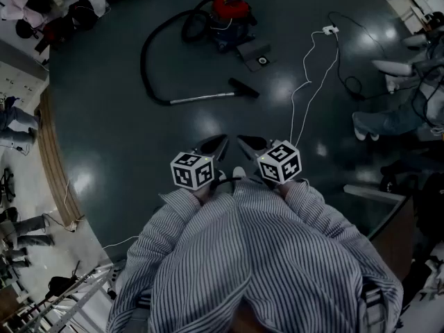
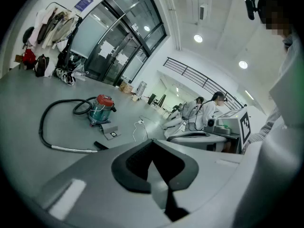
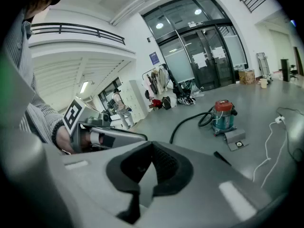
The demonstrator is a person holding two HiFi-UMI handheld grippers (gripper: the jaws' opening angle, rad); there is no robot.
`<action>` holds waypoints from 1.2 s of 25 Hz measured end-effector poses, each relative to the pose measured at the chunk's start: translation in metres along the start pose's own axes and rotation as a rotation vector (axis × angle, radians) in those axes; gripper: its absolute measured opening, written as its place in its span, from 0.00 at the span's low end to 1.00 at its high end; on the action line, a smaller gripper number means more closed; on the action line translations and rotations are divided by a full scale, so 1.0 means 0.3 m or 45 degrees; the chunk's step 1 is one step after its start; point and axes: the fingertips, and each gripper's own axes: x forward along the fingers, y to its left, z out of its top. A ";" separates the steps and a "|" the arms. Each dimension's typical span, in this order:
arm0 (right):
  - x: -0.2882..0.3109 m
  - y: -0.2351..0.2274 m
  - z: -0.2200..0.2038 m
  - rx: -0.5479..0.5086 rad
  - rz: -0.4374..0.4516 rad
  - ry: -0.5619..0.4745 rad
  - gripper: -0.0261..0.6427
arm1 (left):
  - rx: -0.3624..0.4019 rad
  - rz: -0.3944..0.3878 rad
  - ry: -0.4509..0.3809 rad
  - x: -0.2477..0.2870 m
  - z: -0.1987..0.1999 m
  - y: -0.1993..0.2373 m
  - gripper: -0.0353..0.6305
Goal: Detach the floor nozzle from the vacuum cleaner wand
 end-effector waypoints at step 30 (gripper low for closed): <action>-0.038 -0.134 0.041 0.182 0.000 -0.142 0.04 | -0.075 -0.010 -0.071 0.056 0.022 -0.002 0.06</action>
